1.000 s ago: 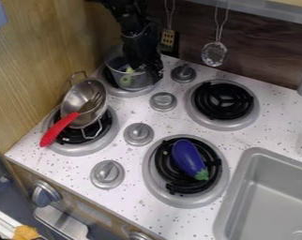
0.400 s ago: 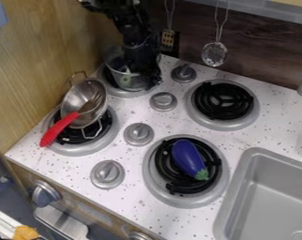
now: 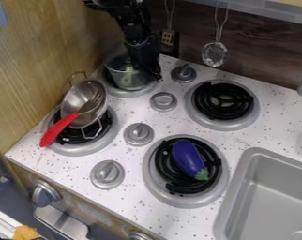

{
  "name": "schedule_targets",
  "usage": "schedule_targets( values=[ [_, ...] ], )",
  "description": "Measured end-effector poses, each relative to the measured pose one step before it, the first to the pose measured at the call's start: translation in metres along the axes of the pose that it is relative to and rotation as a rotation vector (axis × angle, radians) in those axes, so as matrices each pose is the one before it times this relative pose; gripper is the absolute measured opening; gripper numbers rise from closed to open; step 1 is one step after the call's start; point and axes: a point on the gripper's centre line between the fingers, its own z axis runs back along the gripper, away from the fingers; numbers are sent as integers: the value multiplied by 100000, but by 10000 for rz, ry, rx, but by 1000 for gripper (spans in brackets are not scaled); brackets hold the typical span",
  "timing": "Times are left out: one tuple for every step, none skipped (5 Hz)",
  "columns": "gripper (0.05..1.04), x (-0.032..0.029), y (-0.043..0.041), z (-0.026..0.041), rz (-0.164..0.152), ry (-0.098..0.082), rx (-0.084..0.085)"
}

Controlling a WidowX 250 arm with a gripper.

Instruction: Take the glass and insert it into the hole

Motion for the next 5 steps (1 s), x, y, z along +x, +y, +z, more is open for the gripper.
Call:
schedule_targets(
  values=[
    [89, -199, -621, -80, -442, 86, -37],
    [89, 277, -1442, 176, -727, -58, -342],
    [89, 448, -2080, 117, -452, 86, -193],
    [89, 110, -1303, 59, -246, 27, -91],
    [83, 29, -1501, 348, -178, -156, 56]
  ],
)
